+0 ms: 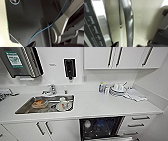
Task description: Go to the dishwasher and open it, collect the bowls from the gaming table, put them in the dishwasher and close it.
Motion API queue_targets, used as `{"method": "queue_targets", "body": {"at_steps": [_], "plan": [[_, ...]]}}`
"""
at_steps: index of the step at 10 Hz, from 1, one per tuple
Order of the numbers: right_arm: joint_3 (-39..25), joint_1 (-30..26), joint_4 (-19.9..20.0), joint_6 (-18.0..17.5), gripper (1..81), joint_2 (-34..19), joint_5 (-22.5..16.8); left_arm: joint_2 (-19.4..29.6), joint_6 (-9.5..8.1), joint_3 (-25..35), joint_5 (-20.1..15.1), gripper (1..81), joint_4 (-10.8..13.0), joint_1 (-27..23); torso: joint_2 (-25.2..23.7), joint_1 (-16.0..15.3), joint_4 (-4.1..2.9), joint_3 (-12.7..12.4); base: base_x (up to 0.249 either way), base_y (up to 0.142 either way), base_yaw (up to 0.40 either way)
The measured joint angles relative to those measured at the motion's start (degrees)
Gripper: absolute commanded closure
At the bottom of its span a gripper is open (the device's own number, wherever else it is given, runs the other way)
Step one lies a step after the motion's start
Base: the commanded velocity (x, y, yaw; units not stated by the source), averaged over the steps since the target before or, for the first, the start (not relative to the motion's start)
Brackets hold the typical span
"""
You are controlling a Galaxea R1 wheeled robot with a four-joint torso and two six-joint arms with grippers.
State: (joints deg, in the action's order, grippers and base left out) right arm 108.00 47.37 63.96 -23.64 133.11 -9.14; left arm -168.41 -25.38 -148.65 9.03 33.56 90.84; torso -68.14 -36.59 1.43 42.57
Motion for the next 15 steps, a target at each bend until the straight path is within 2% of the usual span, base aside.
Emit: {"method": "queue_targets", "body": {"at_steps": [2,3,5,7,8,10,11,12,13,14,15], "plan": [[-4.06,-6.22,1.96,0.22,1.0,-0.2,1.66,0.0,0.02,0.0,0.0,1.0,0.0,0.0,0.0,-0.02,0.0,0.0,0.0,0.0,0.0],[-5.16,-5.81,1.94,0.74,1.0,-0.3,1.18,0.0,0.02,0.0,0.02,1.0,0.01,0.04,0.0,-0.02,0.0,0.0,0.0,0.0,0.0],[-4.77,-2.39,-0.44,4.88,1.0,-0.61,0.16,0.05,0.06,-0.94,0.37,1.0,0.04,-0.05,0.0,-0.02,0.0,0.0,0.0,0.0,0.0],[-3.84,2.43,-4.71,11.92,1.0,0.33,0.33,0.22,0.06,-3.5,0.46,1.0,0.01,-1.12,0.0,-0.02,0.0,0.0,0.0,0.0,0.0],[-3.67,7.19,-7.07,17.63,1.0,1.6,1.24,0.33,0.06,-4.79,0.55,1.0,0.01,-1.88,0.0,-0.02,0.0,0.0,0.0,0.0,0.0],[-3.39,15.34,-11.3,31.57,1.0,3.9,4.24,0.28,0.05,-6.47,0.83,1.0,-0.11,-2.61,0.0,-0.02,0.0,0.0,0.0,0.0,0.0],[-3.12,17.92,-13.75,37.77,1.0,4.85,7.11,0.0,0.05,-6.83,0.85,1.0,-0.85,-2.54,0.0,-0.02,0.0,0.0,0.0,0.0,0.0],[-2.79,19.96,-16.51,42.44,1.0,6.0,9.94,-0.41,0.05,-7.3,0.91,1.0,-1.38,-2.54,0.0,-0.02,0.0,0.0,0.0,0.0,0.0],[-2.49,21.26,-19.21,44.8,1.0,7.08,11.42,-0.66,0.05,-7.96,1.1,1.0,-1.6,-2.54,0.0,-0.02,0.0,-0.02,0.0,0.0,0.0],[-1.3,23.45,-25.16,46.84,1.0,9.51,13.28,-0.66,0.05,-8.68,1.07,1.0,-1.67,-2.54,0.0,-0.02,0.0,-0.02,0.0,0.0,0.0],[0.57,24.78,-27.77,47.45,1.0,10.85,14.13,-0.66,0.05,-9.53,1.07,1.0,-1.71,-2.58,0.0,-0.02,0.0,-0.02,0.0,0.0,0.0]]}}
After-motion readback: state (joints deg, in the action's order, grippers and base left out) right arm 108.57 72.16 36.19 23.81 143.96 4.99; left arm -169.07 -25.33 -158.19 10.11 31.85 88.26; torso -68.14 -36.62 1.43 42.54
